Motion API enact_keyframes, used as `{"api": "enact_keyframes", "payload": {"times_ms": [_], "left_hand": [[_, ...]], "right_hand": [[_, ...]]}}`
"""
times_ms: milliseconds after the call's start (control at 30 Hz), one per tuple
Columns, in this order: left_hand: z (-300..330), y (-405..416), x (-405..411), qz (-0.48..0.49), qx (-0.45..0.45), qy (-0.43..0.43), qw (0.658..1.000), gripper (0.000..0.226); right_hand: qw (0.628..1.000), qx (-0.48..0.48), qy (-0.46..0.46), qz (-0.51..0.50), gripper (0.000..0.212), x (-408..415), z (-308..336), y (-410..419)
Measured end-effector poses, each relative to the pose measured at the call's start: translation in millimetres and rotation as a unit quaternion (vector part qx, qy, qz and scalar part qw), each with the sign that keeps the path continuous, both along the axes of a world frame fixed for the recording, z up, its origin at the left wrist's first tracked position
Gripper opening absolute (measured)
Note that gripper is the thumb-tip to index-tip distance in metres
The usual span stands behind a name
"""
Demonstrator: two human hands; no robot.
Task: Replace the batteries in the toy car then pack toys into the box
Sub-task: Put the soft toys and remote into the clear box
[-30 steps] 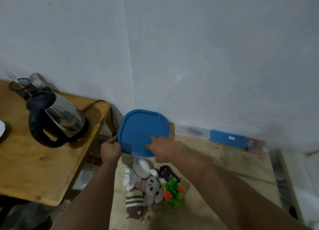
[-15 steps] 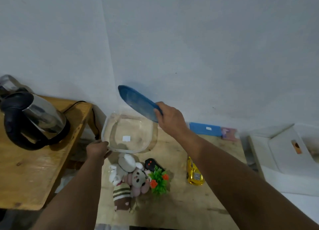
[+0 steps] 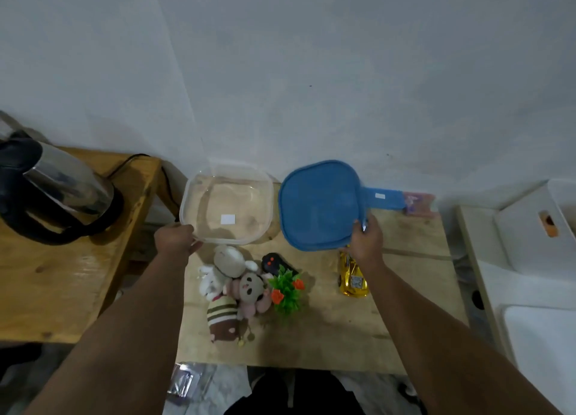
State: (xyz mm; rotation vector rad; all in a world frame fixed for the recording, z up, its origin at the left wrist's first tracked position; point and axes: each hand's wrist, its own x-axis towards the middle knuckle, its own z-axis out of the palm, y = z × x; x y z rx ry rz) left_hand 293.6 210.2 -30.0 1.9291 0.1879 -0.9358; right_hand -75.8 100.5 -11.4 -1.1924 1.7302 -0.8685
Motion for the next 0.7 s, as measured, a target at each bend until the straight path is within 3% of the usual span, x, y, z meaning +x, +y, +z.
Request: {"api": "enact_keyframes", "payload": {"times_ms": [100, 167, 233, 333, 433, 533, 633, 700], "left_hand": [[0, 0, -1, -0.003, -0.001, 0.004, 1.0, 0.036], [0, 2, 0, -0.001, -0.004, 0.007, 1.0, 0.037], [1, 3, 1, 0.001, -0.008, 0.01, 1.0, 0.038], [5, 6, 0, -0.008, -0.006, 0.01, 1.0, 0.037], [9, 19, -7, -0.087, 0.044, -0.066, 0.993, 0.044], [10, 45, -17, -0.277, 0.106, -0.206, 0.933, 0.063], [14, 72, -35, -0.409, 0.151, -0.229, 0.87, 0.097], [14, 90, -47, -0.469, 0.185, -0.249, 0.827, 0.12]], "right_hand": [[0.992, 0.107, -0.06, 0.006, 0.023, 1, -3, -1], [0.992, 0.124, -0.003, 0.011, 0.04, 4, -4, -2], [0.984, 0.129, 0.118, 0.02, 0.059, 5, -2, -3], [0.964, 0.083, 0.248, 0.041, 0.066, 10, 8, -2], [0.951, -0.028, 0.267, 0.151, 0.047, 34, 20, 2], [0.915, -0.064, 0.236, 0.32, 0.029, 75, 33, 15], [0.849, -0.065, 0.226, 0.474, 0.025, 115, 39, 36], [0.79, -0.033, 0.241, 0.562, 0.032, 140, 39, 52]]}}
